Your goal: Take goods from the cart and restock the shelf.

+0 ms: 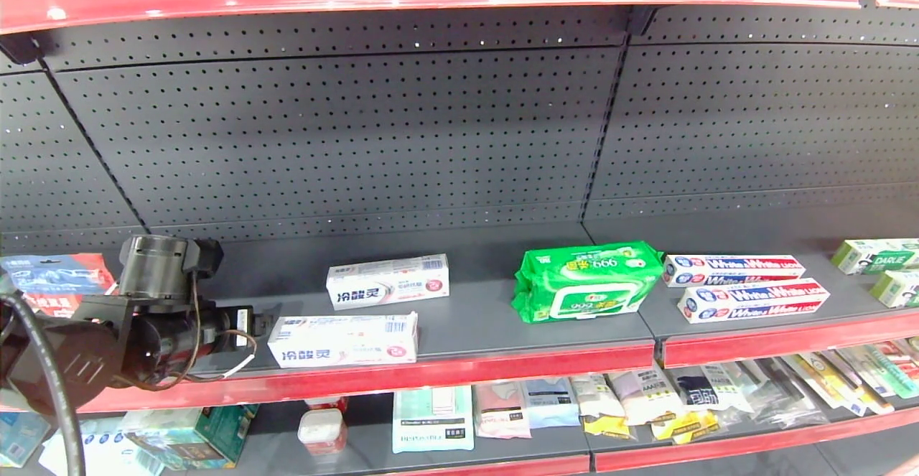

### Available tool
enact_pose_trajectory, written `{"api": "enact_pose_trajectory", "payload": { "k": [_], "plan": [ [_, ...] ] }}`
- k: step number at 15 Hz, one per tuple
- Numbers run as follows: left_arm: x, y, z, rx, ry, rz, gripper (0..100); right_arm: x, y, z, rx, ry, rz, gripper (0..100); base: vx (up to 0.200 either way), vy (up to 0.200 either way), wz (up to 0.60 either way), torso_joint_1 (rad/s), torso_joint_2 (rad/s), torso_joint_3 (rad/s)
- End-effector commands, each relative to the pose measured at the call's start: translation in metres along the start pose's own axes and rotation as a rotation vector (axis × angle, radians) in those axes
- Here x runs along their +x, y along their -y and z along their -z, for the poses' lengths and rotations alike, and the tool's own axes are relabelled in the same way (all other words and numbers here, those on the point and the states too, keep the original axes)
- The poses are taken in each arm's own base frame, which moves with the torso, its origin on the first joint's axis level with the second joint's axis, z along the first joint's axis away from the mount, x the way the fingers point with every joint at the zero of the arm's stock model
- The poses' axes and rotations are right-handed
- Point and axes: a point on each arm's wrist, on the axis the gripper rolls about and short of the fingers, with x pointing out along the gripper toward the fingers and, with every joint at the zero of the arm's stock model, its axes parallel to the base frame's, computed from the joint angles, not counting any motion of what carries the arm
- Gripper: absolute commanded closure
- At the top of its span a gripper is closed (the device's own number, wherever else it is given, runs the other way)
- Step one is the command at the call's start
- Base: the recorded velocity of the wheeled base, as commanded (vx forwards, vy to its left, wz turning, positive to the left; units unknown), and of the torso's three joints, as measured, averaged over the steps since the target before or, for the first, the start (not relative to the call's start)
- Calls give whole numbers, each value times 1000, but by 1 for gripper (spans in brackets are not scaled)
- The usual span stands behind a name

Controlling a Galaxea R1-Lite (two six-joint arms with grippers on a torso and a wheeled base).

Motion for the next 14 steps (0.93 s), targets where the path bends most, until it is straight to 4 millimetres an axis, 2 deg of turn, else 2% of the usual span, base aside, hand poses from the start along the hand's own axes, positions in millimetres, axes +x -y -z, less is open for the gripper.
{"api": "enact_pose_trajectory", "payload": {
  "k": [1,8,14],
  "plan": [
    [-4,-1,0,5,6,0,0,0,0,0,0,-1,1,0,0,0,0,0,0,0],
    [2,-1,7,25,-50,-11,0,0,0,0,0,-1,0,0,0,0,0,0,0,0],
    [6,8,3,41,-42,10,0,0,0,0,0,-2,1,0,0,0,0,0,0,0]
  ]
}}
